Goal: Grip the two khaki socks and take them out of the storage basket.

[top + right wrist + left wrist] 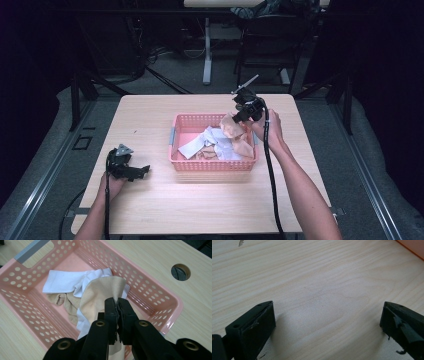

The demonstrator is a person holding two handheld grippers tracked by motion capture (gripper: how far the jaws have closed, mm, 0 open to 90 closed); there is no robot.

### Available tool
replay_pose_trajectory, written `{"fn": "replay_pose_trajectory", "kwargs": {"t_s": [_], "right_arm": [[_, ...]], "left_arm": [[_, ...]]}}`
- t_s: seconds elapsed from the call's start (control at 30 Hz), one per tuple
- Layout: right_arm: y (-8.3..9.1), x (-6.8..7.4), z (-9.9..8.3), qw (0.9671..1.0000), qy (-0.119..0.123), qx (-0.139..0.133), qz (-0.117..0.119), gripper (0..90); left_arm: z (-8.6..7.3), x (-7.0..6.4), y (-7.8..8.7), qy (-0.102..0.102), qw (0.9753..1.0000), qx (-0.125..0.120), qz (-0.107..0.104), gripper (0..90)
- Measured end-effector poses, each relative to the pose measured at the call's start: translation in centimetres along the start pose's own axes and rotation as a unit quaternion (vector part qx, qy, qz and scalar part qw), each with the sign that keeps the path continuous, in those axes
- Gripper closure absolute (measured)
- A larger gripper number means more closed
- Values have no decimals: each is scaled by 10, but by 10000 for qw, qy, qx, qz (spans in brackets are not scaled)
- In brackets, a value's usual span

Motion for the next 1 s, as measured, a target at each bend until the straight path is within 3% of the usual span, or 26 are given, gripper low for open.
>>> {"fn": "replay_pose_trajectory", "kwargs": {"t_s": [0.27,0.53,0.73,1.0], "right_arm": [[11,0,6,9999,93,-39,-71,861],[25,-1,12,9996,36,-282,-84,861],[38,-7,15,9984,47,-532,-201,862],[53,-16,16,9975,26,-655,-258,863]], "left_arm": [[0,0,0,6,10000,1,2,0],[0,0,0,12,10000,-3,8,0],[0,0,0,13,10000,-5,9,0],[0,0,0,12,10000,2,9,0]]}}
Point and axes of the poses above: each handheld gripper's, and its own axes: y roughly backward along the jaws, z roughly out of its top, x roughly to its left, the point moved 9 cm from there along -y, roughly forward along the jaws, and after that the axes turned 3 degrees about -z, right-handed, at the moved point
